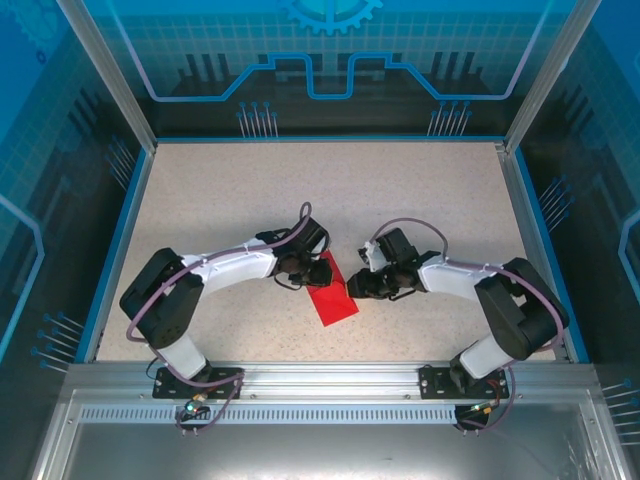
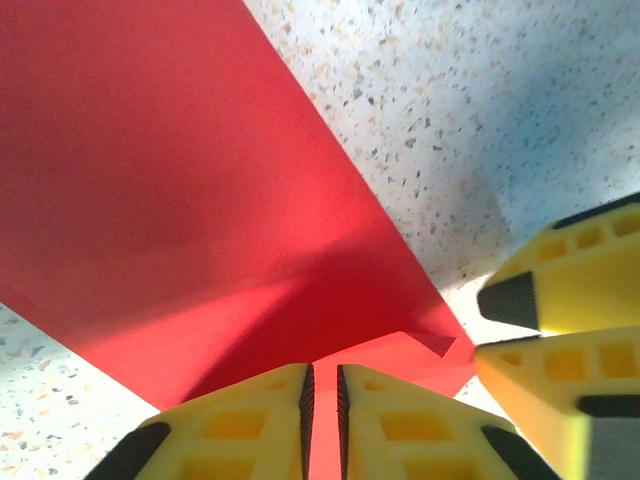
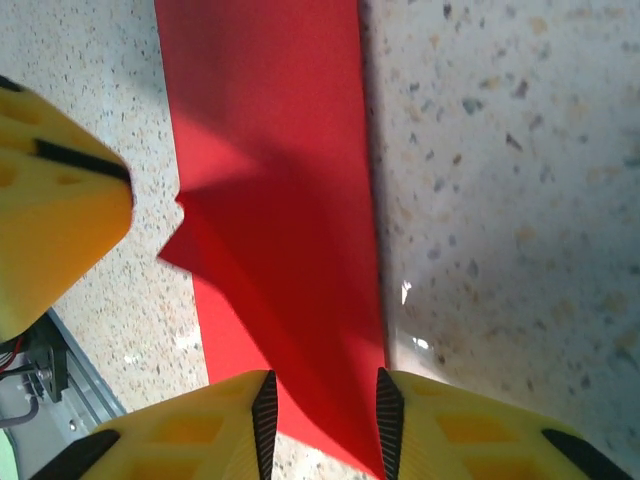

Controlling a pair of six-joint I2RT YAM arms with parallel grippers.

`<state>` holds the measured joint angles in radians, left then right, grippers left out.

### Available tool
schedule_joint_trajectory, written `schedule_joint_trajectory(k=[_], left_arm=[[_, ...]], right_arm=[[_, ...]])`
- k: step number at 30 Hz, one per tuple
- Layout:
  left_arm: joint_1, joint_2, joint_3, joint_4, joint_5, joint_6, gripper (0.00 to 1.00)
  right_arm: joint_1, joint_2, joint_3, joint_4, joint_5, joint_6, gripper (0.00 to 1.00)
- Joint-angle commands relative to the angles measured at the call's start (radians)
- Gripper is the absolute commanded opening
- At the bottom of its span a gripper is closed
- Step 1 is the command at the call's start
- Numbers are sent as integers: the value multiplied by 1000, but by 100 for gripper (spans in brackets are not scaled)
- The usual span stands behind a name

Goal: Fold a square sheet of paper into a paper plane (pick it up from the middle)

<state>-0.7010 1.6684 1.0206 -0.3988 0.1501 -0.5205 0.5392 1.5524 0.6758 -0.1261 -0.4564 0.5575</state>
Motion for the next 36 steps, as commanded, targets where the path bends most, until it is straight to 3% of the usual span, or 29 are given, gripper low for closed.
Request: schedule_joint_trajectory(k=[1,9,17,28,36], left_arm=[[12,-27,12,-55,-15,20,19],[20,-18,-14,-53,-16,17,27],[23,-96,-96,-20,-7,-72,43],[17,-220,-281,159,44,-280,52],[-11,-229,-352,301,55,-383,55]], right_arm=[[14,39,47,-9,-26,-55,38],[16,103,84,18,-59,-84,40],[17,115,82,19,-74,-90,40],[11,113,40,72,-81,-55,17],[-9,100,-16,168,-137,10,7]])
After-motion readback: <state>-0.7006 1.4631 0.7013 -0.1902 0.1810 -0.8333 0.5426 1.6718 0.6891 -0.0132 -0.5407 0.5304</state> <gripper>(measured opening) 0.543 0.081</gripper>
